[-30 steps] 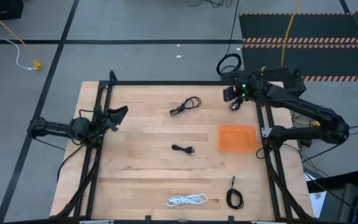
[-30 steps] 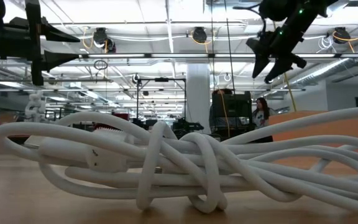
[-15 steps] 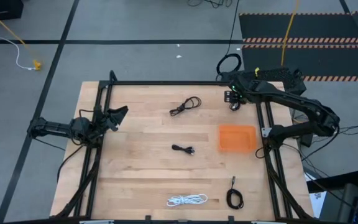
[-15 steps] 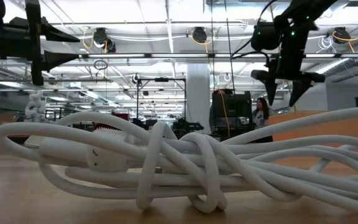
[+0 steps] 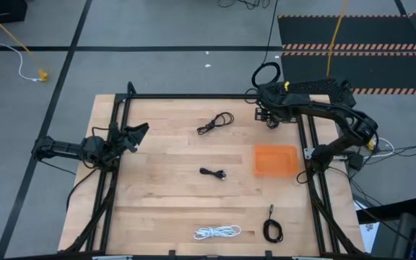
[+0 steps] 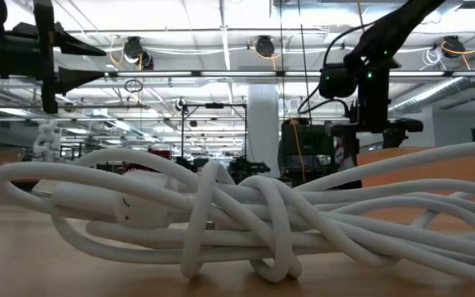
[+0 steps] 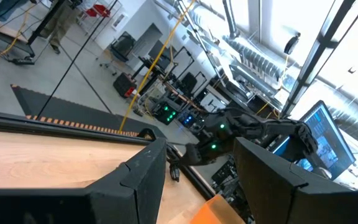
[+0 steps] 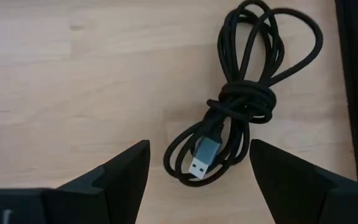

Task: Pick and place USB-C Cables
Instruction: Put the black charger cable into the bin

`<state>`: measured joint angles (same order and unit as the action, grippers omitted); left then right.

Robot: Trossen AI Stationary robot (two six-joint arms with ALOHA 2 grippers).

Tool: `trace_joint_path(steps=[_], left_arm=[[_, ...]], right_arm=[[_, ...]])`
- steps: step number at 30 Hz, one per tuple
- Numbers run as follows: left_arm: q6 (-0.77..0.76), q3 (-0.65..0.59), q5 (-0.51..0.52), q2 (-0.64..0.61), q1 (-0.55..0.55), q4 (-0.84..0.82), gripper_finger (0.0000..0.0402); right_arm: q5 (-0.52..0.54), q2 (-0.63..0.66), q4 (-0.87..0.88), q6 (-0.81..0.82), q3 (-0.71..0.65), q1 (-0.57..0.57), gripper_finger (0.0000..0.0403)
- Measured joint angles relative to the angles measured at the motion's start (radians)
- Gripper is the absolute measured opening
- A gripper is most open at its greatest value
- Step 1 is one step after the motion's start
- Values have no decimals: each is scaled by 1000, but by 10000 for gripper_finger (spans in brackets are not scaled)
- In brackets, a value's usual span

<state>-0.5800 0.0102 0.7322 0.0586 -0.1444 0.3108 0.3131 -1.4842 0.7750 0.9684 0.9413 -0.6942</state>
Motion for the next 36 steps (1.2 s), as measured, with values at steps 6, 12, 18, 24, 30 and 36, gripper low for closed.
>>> trace_joint_path(steps=[6,12,18,24,30,36], left_arm=[[0,0,0,0,0,0,191],[0,0,0,0,0,0,191],[0,0,0,0,0,0,191],[0,0,0,0,0,0,191],[0,0,0,0,0,0,191],[0,0,0,0,0,0,191]], right_arm=[[-4,-53,-26,11,-11,-24,267],[-29,-54,-162,15,-107,-70,267],[-21,-48,-313,-67,-234,-102,244],[-19,-40,-397,-101,-288,-104,160],[-9,6,-405,-150,-292,-104,47],[-48,93,-417,-181,-296,-101,18]])
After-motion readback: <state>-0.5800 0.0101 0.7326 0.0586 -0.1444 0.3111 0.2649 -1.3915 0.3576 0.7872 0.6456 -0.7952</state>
